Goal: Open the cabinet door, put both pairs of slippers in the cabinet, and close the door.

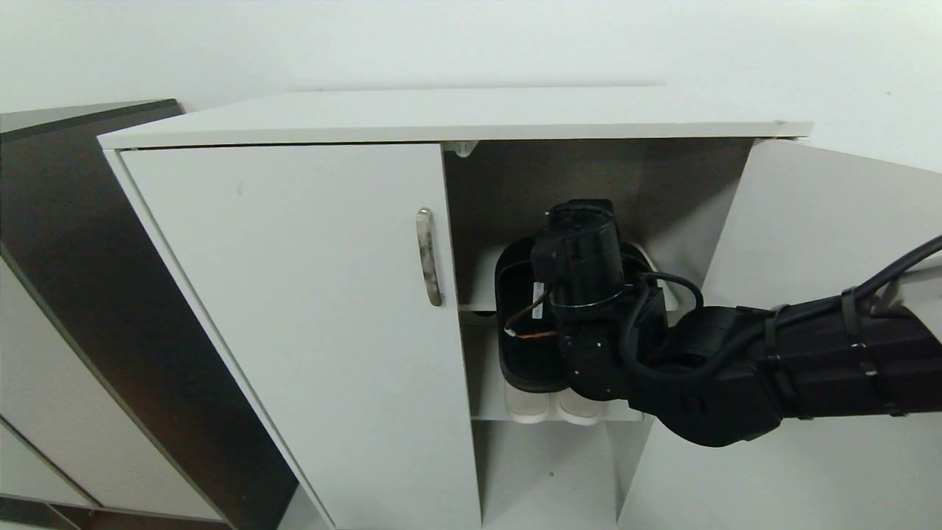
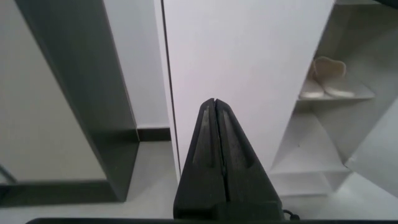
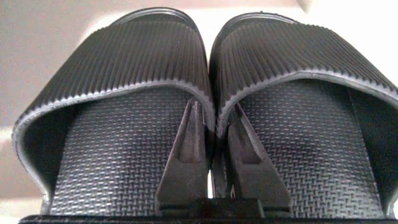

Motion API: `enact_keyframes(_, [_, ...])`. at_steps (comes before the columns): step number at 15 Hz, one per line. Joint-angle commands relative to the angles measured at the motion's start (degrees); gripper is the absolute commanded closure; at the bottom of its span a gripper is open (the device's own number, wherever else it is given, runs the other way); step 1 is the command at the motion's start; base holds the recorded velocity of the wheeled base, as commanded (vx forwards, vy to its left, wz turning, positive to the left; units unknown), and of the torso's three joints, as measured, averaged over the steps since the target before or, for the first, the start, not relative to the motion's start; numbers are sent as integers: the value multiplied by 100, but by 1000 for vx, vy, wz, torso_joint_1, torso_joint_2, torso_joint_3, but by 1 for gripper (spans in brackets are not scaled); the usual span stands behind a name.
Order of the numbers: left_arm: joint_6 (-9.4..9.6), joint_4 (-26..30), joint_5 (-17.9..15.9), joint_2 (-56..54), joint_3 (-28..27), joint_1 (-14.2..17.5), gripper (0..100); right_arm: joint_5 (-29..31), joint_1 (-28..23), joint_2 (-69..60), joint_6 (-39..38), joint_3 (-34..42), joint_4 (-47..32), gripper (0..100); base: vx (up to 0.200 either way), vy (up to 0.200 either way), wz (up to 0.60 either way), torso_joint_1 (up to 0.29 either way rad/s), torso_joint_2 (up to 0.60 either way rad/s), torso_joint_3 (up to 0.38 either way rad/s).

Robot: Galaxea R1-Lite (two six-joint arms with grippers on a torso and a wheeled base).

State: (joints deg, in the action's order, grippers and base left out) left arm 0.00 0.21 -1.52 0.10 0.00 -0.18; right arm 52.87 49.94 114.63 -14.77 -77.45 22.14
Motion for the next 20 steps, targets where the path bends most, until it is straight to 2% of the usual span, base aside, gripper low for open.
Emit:
enact_keyframes(1, [0, -3, 3, 8, 0, 1, 100, -31, -2, 16, 1, 125, 36, 100, 0, 0, 0, 0, 0, 0])
enact_keyframes(6, [0, -3, 3, 8, 0, 1, 100, -418, -29, 33, 19, 230, 80, 100, 0, 0, 0, 0, 0, 0])
enact_keyframes(9, [0, -3, 3, 8, 0, 1, 100, -690, -257, 60, 54, 98, 27, 100, 0, 0, 0, 0, 0, 0])
enact_keyframes(11, [0, -3, 3, 8, 0, 1, 100, -761, -380, 130, 54, -130, -8, 100, 0, 0, 0, 0, 0, 0])
enact_keyframes(16, [0, -3, 3, 8, 0, 1, 100, -831, -512, 473, 19, -1203, -931, 100, 0, 0, 0, 0, 0, 0])
enact_keyframes(20, [0, -3, 3, 8, 0, 1, 100, -831, -705, 886, 19, -1958, -1273, 100, 0, 0, 0, 0, 0, 0])
